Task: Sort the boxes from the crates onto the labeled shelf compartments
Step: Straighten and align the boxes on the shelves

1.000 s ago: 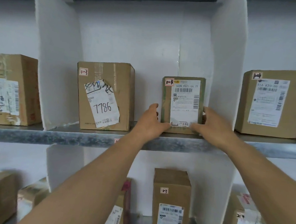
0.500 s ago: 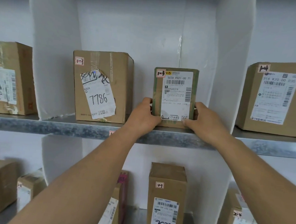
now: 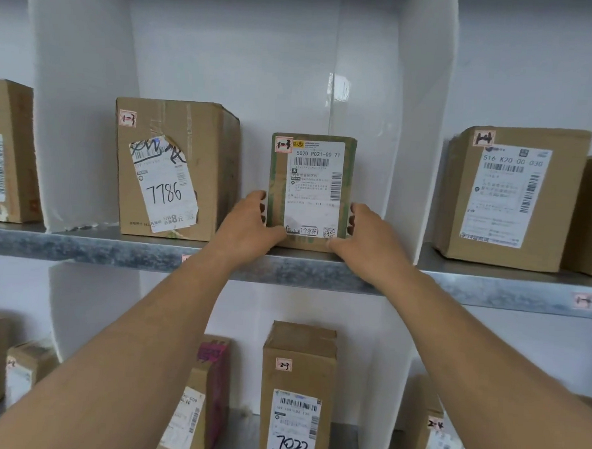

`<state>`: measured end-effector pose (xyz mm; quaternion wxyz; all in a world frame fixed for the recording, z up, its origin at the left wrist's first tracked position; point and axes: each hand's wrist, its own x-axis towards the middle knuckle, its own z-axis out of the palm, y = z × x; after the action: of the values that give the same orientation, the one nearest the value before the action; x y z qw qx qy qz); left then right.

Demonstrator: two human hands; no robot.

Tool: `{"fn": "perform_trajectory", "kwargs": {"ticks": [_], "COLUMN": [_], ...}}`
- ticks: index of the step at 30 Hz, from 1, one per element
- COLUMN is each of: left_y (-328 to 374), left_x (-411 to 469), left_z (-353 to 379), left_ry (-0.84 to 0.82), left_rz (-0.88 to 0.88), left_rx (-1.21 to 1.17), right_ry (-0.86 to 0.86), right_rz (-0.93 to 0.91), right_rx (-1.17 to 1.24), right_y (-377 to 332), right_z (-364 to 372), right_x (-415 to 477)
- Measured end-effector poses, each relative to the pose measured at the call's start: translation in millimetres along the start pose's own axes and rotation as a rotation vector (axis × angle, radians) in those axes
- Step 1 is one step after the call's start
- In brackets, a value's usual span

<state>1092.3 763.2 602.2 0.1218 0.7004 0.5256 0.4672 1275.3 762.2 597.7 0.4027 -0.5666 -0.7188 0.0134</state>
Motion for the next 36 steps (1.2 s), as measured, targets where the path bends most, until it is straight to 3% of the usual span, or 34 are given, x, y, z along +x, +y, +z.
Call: {"fn": "perform_trajectory", "kwargs": {"ticks": [6,9,13,20,25,29,36], "left_y": [-2.0,8.8,34.8,85.3,136.5,163.9,172.5], "left_x": [-14.0,-23.0,-33.0,-45.7,-48.3,-36.3,-10.0], "left_z": [-11.5,-15.9,-11.0,38.1,94.2,142.7,193.0], "left_ry": [0.063,0.214,0.258,0.207,0.084,0.014,0.045], "left_rz": [0.000,0.172,0.370,0.493,0.582,0.525,0.154], "left_rx": [-0.144,-0.148,-0.135,-0.072,-0.075,-0.069,-0.049], "right_ry": [0.140,0.195,0.268,0.389,0.440,0.373,0.178], "right_rz": [-0.056,-0.135,-0.162,-0.080,0.015,0.104,0.202], "right_rx": [0.003,0.005,-0.053,-0.120,-0.137,-0.159,-0.003], "right_y": [-12.4,-23.3,-28.4,14.7,73.6,125.1,183.0], "right_z": [-13.6,-27.3,-50.3,-102.5,-152.0,-171.1,-176.8], "right_x": [-19.0,-34.5,-47.3,-69.3,-67.6,-62.4,-45.4]}}
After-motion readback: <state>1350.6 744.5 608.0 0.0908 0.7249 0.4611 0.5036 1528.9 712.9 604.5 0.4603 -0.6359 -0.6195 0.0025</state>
